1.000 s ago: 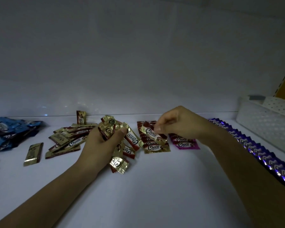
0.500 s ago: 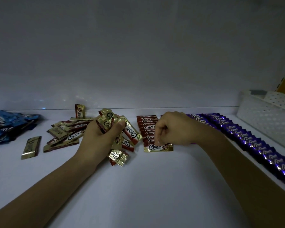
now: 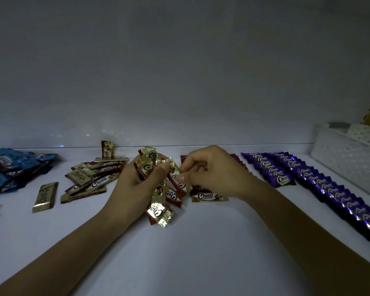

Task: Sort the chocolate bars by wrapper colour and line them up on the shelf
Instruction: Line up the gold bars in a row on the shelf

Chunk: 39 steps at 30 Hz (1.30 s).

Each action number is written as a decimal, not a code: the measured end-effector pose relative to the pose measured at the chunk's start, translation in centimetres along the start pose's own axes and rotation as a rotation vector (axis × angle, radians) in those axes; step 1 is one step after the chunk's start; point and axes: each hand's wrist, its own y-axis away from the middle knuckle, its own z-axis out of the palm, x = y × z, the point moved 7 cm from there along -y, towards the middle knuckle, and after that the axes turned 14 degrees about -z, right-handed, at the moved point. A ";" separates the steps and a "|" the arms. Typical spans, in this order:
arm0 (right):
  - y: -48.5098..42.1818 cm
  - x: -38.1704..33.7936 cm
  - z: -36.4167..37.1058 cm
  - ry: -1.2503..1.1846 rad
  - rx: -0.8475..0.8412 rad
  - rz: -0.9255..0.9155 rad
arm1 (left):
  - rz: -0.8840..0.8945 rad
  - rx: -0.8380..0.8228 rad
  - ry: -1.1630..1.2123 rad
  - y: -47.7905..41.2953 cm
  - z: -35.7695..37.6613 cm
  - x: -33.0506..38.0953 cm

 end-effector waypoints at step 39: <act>7.1 2.0 -3.0 0.181 -0.039 0.010 | -0.026 0.083 -0.054 -0.1 -0.1 0.2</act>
